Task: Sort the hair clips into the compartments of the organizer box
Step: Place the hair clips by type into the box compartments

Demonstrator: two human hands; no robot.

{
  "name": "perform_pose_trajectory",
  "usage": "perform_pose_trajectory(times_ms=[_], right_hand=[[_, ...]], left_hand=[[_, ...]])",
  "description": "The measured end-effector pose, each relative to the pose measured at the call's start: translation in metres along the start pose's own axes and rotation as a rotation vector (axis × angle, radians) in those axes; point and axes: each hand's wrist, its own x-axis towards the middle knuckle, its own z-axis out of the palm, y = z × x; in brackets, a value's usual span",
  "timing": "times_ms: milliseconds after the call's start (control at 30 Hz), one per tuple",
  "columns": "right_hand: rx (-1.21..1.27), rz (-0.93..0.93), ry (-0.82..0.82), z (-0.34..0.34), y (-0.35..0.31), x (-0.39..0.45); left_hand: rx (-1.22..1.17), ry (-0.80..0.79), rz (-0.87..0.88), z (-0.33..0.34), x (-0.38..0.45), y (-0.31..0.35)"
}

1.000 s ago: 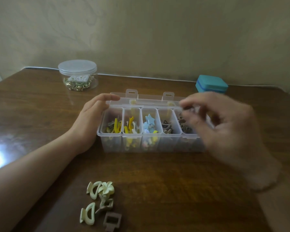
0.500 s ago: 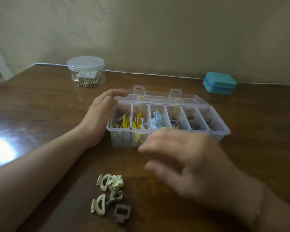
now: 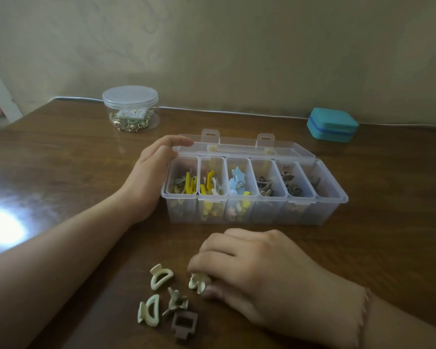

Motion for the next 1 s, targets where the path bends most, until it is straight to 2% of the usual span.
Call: perform_pose_trajectory(times_ms=[100, 167, 300, 333, 400, 467, 600, 633, 700, 767, 833, 900, 1000], right_hand=[[-0.023, 0.060, 0.133, -0.012, 0.008, -0.005], [0.021, 0.168, 0.297, -0.024, 0.017, -0.010], [-0.110, 0.426, 0.633, -0.038, 0.040, -0.006], [-0.129, 0.488, 0.646, -0.036, 0.047, -0.003], [-0.161, 0.597, 0.569, -0.031, 0.058, 0.005], [-0.179, 0.629, 0.553, -0.028, 0.063, 0.005], [-0.143, 0.474, 0.702, -0.034, 0.044, 0.001], [-0.092, 0.410, 0.678, -0.033, 0.035, 0.002], [0.000, 0.252, 0.499, -0.026, 0.018, 0.004], [-0.051, 0.095, 0.329, -0.017, 0.004, 0.004], [-0.144, -0.002, 0.328, -0.015, -0.003, 0.004], [-0.121, -0.076, 0.344, -0.012, -0.009, 0.006], [-0.031, -0.253, 0.218, 0.000, -0.013, 0.010]], left_hand=[[-0.032, -0.008, -0.001, 0.002, 0.001, -0.001], [-0.033, -0.009, -0.017, 0.003, 0.000, -0.001], [0.025, 0.003, -0.015, 0.002, 0.000, -0.001], [0.024, 0.009, -0.012, 0.002, 0.000, 0.000], [-0.008, 0.007, -0.015, 0.001, 0.000, 0.001], [-0.027, -0.007, -0.023, 0.000, 0.000, 0.001], [-0.001, -0.002, -0.015, -0.001, -0.002, 0.001], [0.002, 0.000, -0.017, -0.001, -0.001, 0.000], [-0.022, 0.005, -0.037, -0.001, -0.002, 0.001], [-0.045, 0.022, -0.046, -0.002, -0.002, 0.001], [-0.052, 0.025, -0.042, -0.003, -0.002, 0.001], [-0.057, 0.014, -0.037, -0.004, 0.000, -0.001], [-0.068, 0.013, -0.041, -0.003, -0.001, 0.000]])
